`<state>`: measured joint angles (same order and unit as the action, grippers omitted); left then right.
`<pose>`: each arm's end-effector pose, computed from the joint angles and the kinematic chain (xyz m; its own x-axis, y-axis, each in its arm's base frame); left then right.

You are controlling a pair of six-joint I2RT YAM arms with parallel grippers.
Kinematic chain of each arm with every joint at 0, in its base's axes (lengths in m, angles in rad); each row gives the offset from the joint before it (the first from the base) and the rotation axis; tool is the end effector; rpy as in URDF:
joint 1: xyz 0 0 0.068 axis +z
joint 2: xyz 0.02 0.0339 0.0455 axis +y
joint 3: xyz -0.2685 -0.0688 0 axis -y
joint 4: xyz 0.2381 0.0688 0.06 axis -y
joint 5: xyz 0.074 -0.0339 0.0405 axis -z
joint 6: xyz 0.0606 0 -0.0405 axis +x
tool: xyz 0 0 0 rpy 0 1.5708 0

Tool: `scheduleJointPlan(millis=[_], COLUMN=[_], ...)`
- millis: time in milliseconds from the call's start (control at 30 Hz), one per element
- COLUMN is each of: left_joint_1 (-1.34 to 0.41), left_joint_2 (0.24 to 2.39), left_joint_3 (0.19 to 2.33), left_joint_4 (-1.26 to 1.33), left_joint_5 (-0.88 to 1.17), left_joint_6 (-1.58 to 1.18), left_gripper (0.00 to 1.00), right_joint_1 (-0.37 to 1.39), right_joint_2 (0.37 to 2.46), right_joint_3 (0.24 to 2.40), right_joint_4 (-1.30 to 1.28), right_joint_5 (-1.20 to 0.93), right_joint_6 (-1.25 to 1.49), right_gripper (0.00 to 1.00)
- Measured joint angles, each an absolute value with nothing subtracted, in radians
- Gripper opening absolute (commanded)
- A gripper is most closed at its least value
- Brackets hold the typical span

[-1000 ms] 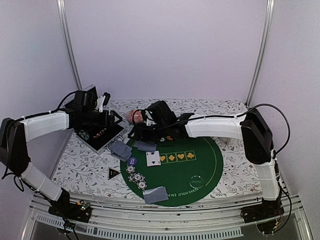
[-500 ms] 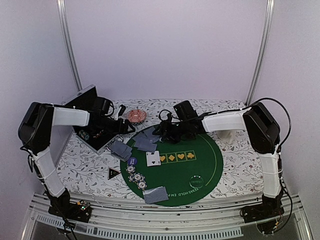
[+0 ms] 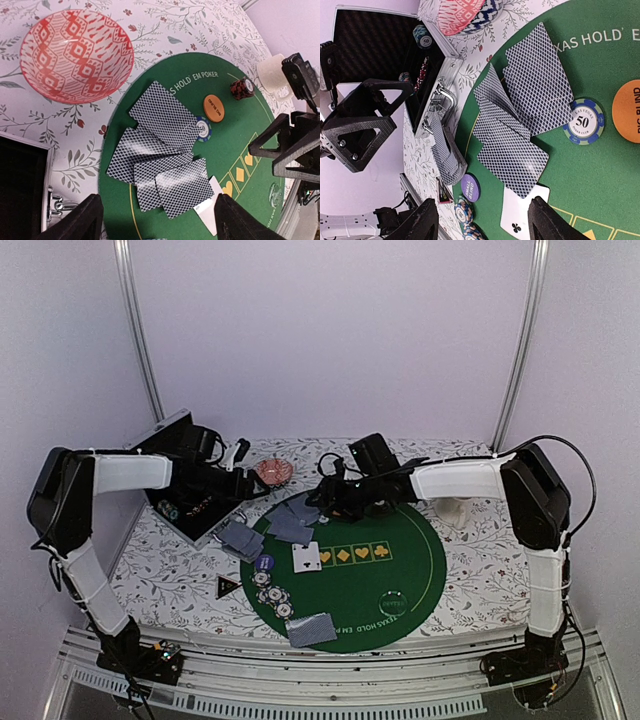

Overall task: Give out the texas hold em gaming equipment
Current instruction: Adjust the poker card on the poker table mat.

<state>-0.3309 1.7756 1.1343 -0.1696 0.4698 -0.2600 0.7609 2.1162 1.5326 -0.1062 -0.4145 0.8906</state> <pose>0.3594 -0.1525 0.1892 -0.8128 0.0369 -0.5813 0.3887 0.7776 -0.4942 0.3387 0.3562 0.1795 -0.9555 0.0728 -0.2859 -0.1802 0.6234 0.7609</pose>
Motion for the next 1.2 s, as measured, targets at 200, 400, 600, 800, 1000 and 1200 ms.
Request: scheduleJointPlan(millis=[200, 400, 600, 800, 1000, 1200], left_joint_1=[-0.334, -0.344, -0.348, -0.348, -0.348, -0.349], left_joint_2=[1.729, 1.731, 1.81, 1.878, 1.925, 1.924], left_joint_3=[1.121, 1.09, 1.149, 1.155, 1.156, 1.147], left_joint_4=[-0.177, -0.182, -0.206, -0.204, -0.201, -0.172], left_joint_5=[0.463, 0.453, 0.437, 0.441, 0.441, 0.449], left_joint_6=[-0.241, -0.232, -0.207, -0.208, -0.212, -0.227], left_gripper=[0.77, 0.77, 0.75, 0.7, 0.69, 0.67], right_joint_1=[0.765, 0.765, 0.766, 0.765, 0.763, 0.763], right_joint_2=[2.064, 2.064, 2.109, 2.184, 2.26, 2.31], right_joint_3=[1.501, 1.441, 1.468, 1.497, 1.572, 1.625], right_joint_4=[-0.135, -0.16, -0.162, -0.16, -0.165, -0.149], right_joint_5=[-0.413, -0.423, -0.447, -0.447, -0.482, -0.505], right_joint_6=[0.784, 0.717, 0.678, 0.656, 0.641, 0.64], right_gripper=[0.63, 0.6, 0.57, 0.55, 0.48, 0.44])
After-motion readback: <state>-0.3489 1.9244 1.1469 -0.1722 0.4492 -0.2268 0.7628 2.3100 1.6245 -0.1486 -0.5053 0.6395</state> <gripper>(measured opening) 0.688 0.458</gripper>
